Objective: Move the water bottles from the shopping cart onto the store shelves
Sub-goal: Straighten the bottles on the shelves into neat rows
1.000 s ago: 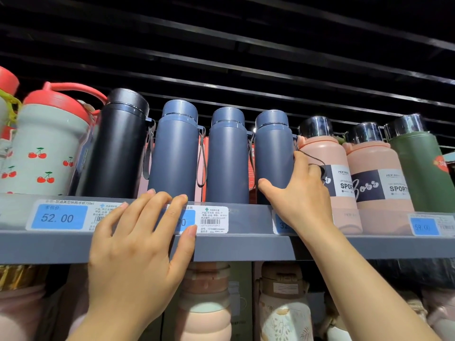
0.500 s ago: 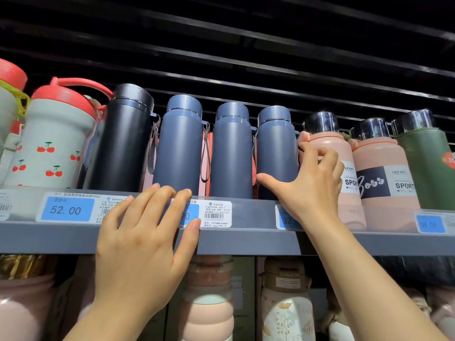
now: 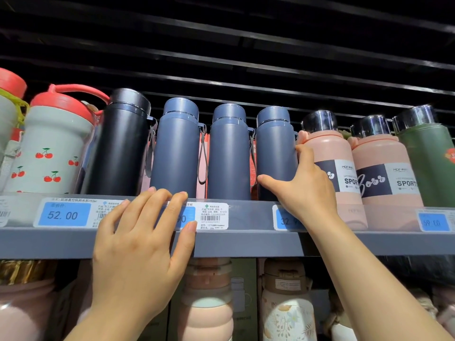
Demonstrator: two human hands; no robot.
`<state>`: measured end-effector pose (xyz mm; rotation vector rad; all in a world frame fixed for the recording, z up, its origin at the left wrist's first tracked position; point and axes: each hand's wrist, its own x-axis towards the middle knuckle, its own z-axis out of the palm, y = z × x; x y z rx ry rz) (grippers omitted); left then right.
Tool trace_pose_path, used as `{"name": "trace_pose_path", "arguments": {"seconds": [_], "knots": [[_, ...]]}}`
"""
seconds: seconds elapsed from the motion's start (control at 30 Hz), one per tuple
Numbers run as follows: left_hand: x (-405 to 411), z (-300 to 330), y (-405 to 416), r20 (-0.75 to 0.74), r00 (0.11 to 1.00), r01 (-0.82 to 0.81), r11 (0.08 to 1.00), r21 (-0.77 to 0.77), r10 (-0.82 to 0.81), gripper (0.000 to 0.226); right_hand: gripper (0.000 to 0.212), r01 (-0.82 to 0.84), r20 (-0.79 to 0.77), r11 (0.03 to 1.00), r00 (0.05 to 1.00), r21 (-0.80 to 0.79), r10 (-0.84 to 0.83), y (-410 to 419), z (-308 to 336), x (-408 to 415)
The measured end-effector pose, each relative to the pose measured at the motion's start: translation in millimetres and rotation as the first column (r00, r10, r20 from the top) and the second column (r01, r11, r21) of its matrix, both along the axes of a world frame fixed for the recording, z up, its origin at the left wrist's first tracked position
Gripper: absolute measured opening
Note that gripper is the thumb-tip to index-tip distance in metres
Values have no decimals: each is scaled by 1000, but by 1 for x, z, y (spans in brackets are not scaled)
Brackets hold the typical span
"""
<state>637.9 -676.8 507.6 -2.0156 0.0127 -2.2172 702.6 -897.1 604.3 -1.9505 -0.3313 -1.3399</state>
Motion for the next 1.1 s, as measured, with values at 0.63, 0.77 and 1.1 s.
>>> {"name": "trace_pose_path", "arguments": {"seconds": [0.63,0.77,1.1], "knots": [[-2,0,-3,-25,1000,1,1000,-15,-2,51,101,80,-66,993,994,-84,-86,0,1,-2],[-5,1,-3,-48,999,-18,1000,-2,18,51,98,108,-31,991,993,-76,-111,1,-1,-2],[-7,2,-2,-97,993,-68,998,-2,67,54,79,169,161,984,974,-53,-159,2,-5,3]]}}
